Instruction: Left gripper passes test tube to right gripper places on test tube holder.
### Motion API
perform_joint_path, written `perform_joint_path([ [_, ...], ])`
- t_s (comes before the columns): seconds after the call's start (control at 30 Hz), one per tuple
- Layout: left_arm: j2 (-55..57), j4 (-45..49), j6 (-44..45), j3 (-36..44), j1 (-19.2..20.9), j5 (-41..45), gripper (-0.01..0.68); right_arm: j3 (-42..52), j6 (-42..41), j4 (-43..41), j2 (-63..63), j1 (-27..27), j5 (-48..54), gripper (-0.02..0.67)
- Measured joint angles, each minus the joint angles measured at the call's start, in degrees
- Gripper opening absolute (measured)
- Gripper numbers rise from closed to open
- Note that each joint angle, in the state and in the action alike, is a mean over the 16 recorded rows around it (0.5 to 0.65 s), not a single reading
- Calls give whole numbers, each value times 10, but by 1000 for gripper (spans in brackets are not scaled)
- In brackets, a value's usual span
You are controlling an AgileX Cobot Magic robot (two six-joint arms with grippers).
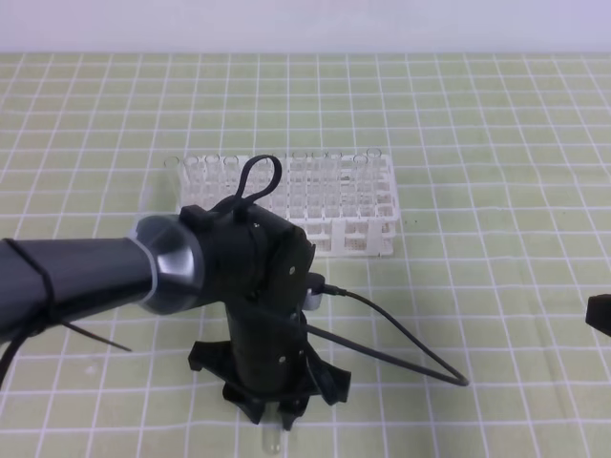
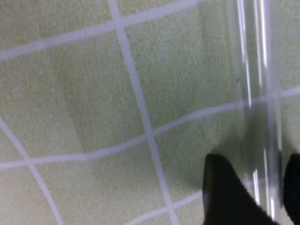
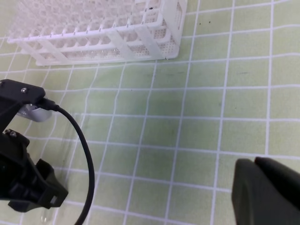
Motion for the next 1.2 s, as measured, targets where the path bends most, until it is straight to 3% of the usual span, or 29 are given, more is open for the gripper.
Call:
perform_joint_path([
  [0.87,-20,2,64,2,-1,35,23,0,-12,13,0,0,1,-18],
  [1.2,-100,0,98,5,-1,-2,22,-10,-12,15,2,0,28,-18],
])
